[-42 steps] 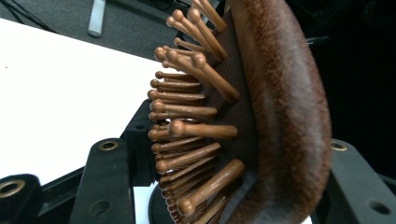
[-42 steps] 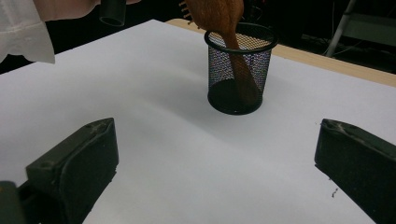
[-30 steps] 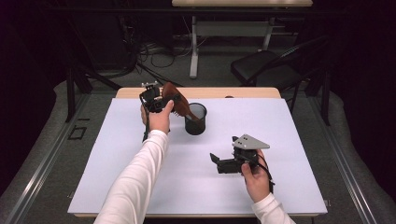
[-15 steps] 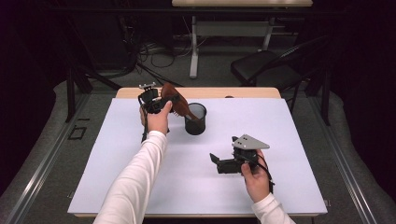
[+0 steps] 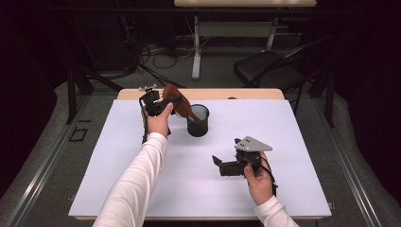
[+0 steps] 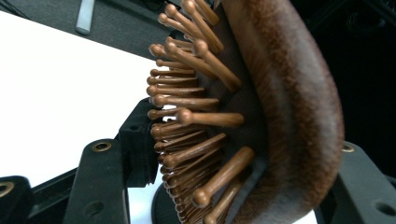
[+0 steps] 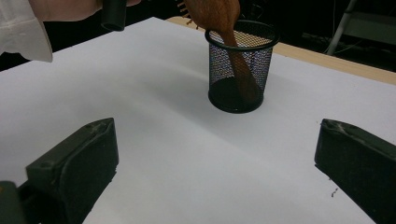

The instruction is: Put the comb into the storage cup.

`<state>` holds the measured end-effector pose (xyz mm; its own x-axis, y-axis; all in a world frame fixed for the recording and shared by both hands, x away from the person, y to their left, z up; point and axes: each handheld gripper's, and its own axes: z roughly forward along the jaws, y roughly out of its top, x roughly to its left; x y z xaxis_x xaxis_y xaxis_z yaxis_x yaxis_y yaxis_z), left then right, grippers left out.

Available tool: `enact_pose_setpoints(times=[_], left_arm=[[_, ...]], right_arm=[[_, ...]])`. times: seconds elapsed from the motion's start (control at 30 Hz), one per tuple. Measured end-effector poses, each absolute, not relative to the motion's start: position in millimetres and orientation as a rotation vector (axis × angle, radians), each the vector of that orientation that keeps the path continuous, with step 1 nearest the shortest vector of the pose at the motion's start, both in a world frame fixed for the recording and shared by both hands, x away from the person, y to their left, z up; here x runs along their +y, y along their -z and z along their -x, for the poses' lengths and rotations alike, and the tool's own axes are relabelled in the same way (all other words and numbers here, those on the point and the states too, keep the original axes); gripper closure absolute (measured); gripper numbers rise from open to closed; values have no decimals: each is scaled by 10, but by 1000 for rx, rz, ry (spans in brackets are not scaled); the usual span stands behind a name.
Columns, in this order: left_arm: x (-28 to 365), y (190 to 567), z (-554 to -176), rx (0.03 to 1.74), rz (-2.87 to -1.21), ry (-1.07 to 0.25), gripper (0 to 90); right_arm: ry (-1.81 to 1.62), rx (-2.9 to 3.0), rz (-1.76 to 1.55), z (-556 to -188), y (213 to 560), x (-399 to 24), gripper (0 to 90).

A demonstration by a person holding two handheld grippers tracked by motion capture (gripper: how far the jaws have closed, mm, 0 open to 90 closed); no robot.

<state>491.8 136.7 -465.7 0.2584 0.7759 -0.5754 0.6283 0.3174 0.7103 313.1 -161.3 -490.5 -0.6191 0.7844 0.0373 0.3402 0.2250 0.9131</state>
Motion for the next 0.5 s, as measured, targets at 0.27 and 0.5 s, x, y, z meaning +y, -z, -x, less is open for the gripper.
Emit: enact_pose_setpoints(times=[0.27,0.5], left_arm=[[1375,4672,-4914,1436,-1373,-153,420],[1367,4675,-4914,1436,-1359,-140,377]], right_arm=[[-1371,2074,-1033,-3129,4908,-1608,0],[-1368,2078,-1035,-3130,4914,-1603,0]])
